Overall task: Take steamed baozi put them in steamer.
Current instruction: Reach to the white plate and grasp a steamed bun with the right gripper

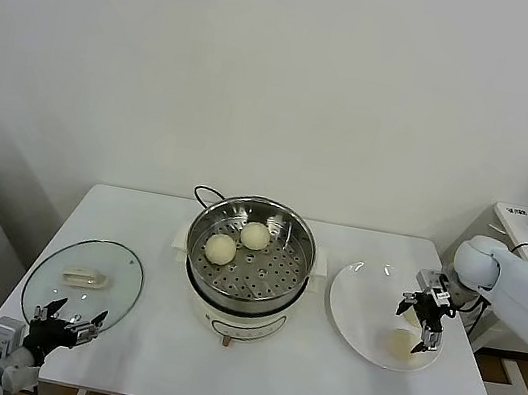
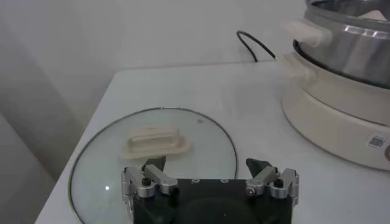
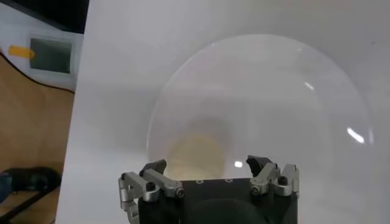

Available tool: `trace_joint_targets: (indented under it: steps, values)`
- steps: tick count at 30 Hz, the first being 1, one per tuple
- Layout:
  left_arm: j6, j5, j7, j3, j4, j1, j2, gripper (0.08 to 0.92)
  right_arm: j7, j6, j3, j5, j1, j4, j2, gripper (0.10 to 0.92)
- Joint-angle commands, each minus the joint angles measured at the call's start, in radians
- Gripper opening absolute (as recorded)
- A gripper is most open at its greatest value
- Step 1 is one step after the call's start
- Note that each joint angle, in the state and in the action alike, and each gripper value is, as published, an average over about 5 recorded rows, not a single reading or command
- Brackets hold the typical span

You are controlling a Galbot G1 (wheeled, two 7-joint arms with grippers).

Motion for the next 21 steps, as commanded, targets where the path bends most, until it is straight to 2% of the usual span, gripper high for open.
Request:
trace_joint_targets:
  steps: [1,6,9,21]
  values:
    - [0.000,0.002,0.000,0.001,-0.002,0.003,-0.002,0.823,0.014,0.014,0.088,-0.047,-0.094,-0.053,0.016,0.823]
    - [-0.001,0.003,0.000,0.000,-0.002,0.005,-0.002,0.823,-0.002,0.011,0.105,-0.059,-0.107,-0.068,0.026,0.822]
    - [-0.001,0.003,0.000,-0.001,0.000,0.006,-0.002,0.823,-0.012,0.008,0.116,-0.064,-0.112,-0.072,0.028,0.792]
    - [0.000,0.004,-0.001,-0.006,-0.006,0.011,-0.004,0.823,-0.055,0.005,0.122,-0.068,-0.101,-0.042,0.011,0.504]
